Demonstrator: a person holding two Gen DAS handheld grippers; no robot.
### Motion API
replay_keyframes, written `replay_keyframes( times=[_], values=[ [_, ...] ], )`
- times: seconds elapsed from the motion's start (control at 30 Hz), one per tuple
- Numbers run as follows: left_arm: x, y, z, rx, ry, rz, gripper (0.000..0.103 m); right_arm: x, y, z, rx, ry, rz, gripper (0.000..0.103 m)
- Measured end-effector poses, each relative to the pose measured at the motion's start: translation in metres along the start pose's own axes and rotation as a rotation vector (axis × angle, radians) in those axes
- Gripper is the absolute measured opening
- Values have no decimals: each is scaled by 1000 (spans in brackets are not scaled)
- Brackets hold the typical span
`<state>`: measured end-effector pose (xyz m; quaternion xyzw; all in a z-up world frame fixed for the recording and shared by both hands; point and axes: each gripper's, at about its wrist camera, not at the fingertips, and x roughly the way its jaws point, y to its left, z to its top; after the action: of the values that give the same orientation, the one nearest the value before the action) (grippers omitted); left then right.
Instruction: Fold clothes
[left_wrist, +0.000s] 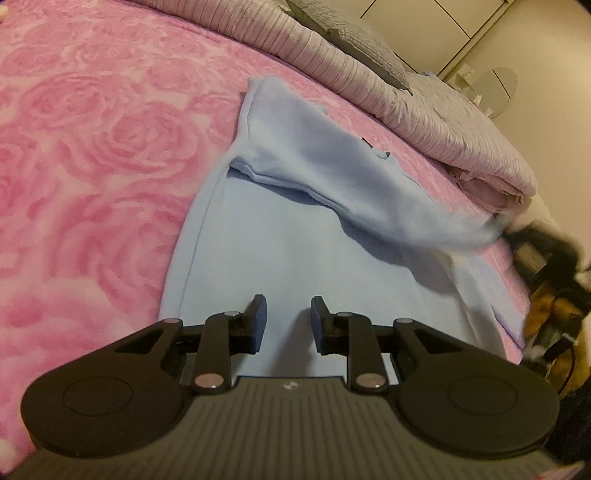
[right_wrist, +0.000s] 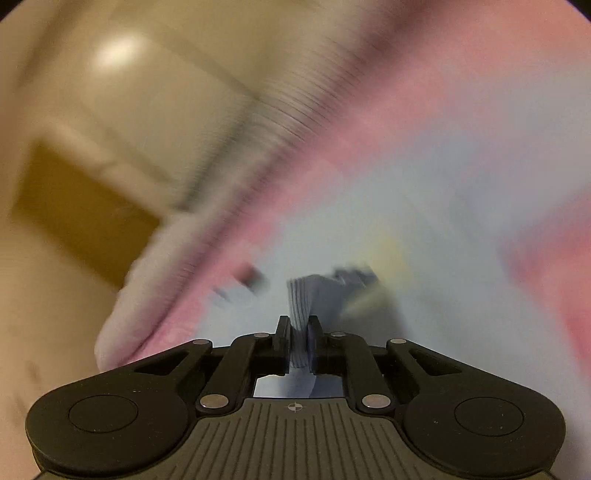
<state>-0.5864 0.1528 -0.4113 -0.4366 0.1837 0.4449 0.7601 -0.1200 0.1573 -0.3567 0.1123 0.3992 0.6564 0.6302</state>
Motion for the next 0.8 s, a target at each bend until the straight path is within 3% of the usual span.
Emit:
replay_keyframes(
  times=[0.07, 0.1, 0.13, 0.2, 0.23, 0.27, 0.3, 0.4, 0.5, 0.63, 0.7, 0.8],
  values=[
    [2, 0, -1, -2, -2, 1, 21, -16, 17, 10, -137, -126, 79, 11],
    [2, 0, -1, -3, -3, 2, 21, -16, 15, 13, -142, -133, 62, 11],
    [3, 0, -1, -3, -4, 2, 21, -9, 6, 15, -118, -87, -15, 11],
    [4, -1, -1, 3, -3, 5, 21, 17, -36, 13, 35, 89, -210, 12],
    [4, -2, 0, 7, -2, 6, 21, 23, -57, 7, 119, 130, -254, 12],
    [3, -2, -1, 10, -2, 6, 21, 25, -76, 2, 192, 152, -273, 12],
    [3, -1, -1, 10, -3, 6, 21, 21, -86, -1, 234, 126, -228, 12],
    [3, -2, -1, 9, -1, 11, 21, 15, -92, 4, 295, 103, -211, 12],
    [3, -6, -1, 18, -1, 25, 21, 7, -81, 15, 217, 85, -277, 12],
    [0, -6, -1, 12, -7, 41, 21, -17, -49, 15, -36, 84, -514, 12],
    [-4, -4, -2, 2, -11, 58, 21, -34, -40, 8, -83, 117, -483, 12],
    [-11, -3, -6, 1, -3, 88, 21, -65, -35, -14, -62, 211, -314, 12]
  ],
)
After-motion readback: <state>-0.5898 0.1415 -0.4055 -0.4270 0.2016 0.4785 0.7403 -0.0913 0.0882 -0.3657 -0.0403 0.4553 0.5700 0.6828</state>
